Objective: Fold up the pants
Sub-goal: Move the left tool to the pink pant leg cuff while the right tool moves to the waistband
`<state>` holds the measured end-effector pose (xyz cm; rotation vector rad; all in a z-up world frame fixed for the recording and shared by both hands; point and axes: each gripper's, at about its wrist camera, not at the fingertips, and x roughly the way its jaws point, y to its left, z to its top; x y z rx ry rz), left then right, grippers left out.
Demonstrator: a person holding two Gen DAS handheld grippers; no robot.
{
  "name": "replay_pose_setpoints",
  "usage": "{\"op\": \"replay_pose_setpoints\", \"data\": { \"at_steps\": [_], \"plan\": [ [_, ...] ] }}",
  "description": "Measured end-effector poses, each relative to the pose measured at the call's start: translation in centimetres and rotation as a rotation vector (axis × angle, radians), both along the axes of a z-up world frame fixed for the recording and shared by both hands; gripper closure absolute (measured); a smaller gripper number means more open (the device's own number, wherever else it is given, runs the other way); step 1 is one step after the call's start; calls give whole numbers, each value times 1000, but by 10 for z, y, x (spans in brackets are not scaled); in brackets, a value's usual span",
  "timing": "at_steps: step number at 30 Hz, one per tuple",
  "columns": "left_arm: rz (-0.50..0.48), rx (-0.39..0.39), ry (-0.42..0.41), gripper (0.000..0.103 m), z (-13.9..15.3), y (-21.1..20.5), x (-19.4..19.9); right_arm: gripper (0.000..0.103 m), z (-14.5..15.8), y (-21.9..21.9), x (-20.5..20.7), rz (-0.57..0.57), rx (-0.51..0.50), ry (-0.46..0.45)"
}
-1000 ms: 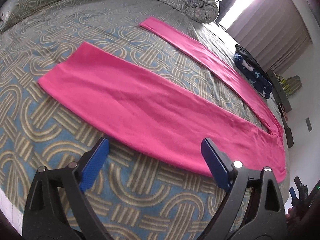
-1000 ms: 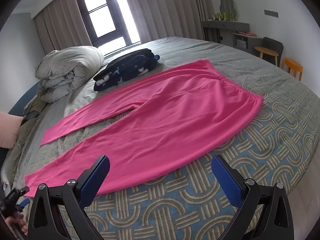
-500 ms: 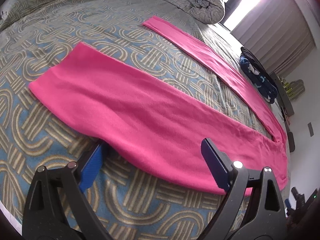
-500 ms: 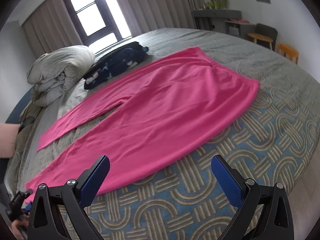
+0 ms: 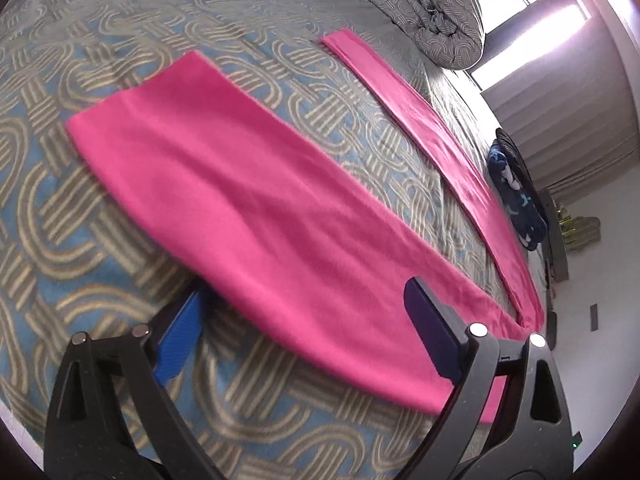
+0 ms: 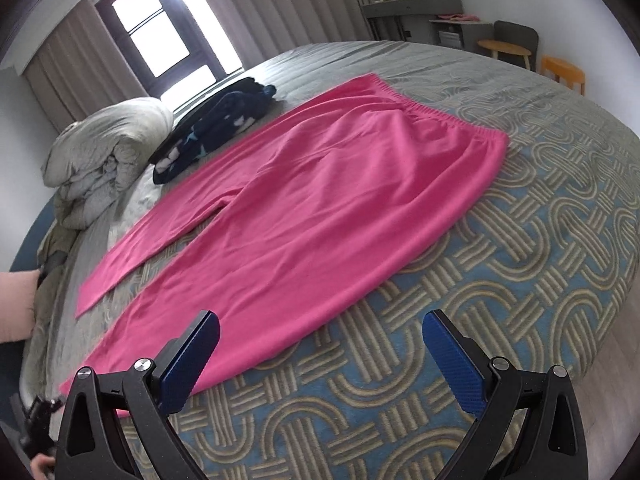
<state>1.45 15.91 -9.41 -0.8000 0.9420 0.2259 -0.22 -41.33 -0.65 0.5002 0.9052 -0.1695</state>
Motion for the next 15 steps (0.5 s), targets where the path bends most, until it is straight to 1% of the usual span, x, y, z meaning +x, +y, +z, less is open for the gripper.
{"op": "replay_pose_setpoints", "data": {
  "at_steps": [2, 4, 7, 9, 11, 13, 14, 15],
  "plan": [
    [-2, 16, 4, 5, 0, -2, 7, 0, -3, -5, 1, -14, 28, 3],
    [4, 31, 3, 5, 0, -3, 11, 0, -8, -18, -2, -55, 98, 7],
    [2, 60, 8, 5, 1, -5, 17, 0, -16, -46, -7, -137, 207, 3],
    [8, 65, 6, 5, 1, -4, 18, 0, -21, -70, -12, -226, 273, 16],
    [16, 65, 1, 6, 1, -2, 18, 0, -27, -90, -15, -287, 342, 17],
    [25, 64, -6, 11, 1, 0, 17, 0, -33, -111, -14, -321, 420, -21],
    [28, 68, -6, 14, 1, 1, 16, 0, -33, -119, -13, -332, 438, -35],
    [28, 73, -5, 20, 1, 1, 15, 0, -34, -128, -10, -345, 441, -52]
  ]
}}
